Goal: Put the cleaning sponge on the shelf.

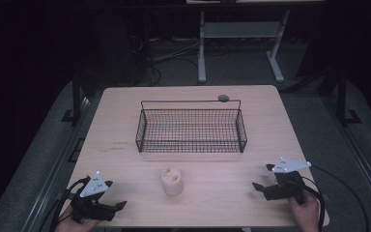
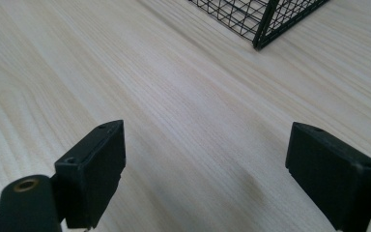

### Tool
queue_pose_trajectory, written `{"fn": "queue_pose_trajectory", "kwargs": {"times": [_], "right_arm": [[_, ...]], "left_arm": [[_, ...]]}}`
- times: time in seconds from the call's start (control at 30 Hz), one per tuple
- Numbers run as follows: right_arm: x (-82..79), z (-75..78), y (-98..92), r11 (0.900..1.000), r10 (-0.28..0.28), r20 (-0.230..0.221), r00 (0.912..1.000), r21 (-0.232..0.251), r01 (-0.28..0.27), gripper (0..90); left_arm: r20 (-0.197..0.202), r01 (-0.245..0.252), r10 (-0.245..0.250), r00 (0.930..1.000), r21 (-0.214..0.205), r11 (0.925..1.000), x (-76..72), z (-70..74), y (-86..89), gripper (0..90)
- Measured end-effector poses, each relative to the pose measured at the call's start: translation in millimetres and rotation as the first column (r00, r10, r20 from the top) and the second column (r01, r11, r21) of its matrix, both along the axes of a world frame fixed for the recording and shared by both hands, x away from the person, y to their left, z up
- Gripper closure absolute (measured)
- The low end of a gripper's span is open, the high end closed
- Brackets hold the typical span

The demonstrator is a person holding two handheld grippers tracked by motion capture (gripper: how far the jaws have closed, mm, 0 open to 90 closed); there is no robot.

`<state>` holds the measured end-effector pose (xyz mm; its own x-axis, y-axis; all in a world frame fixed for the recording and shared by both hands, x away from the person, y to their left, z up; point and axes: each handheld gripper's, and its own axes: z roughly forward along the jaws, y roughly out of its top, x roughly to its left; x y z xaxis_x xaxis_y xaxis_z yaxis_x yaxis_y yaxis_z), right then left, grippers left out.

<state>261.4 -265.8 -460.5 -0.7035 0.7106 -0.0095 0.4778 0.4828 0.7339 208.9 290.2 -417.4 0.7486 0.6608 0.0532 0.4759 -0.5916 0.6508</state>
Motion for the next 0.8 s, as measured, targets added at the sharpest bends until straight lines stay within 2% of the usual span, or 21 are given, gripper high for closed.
{"fn": "queue_pose_trajectory", "kwargs": {"times": [0.23,0.33,0.8], "right_arm": [[-0.9,1.2,2.0,1.0000,0.005,0.014,0.9999,0.002,-0.005,13.6],[-0.9,1.5,3.4,1.0000,0.010,0.016,0.9998,-0.001,-0.009,13.6],[-1.9,2.6,3.4,0.9998,0.017,0.020,0.9997,0.005,-0.017,13.6]], "left_arm": [[-0.009,0.030,-0.030,0.9995,0.008,0.9995,2.7,6.3,-9.3,17.2],[-0.014,0.039,-0.039,0.9991,-0.003,0.9992,5.2,7.4,-12.8,17.2],[-0.039,0.108,-0.106,0.9936,0.040,0.9934,16.8,17.0,-33.3,17.2]]}}
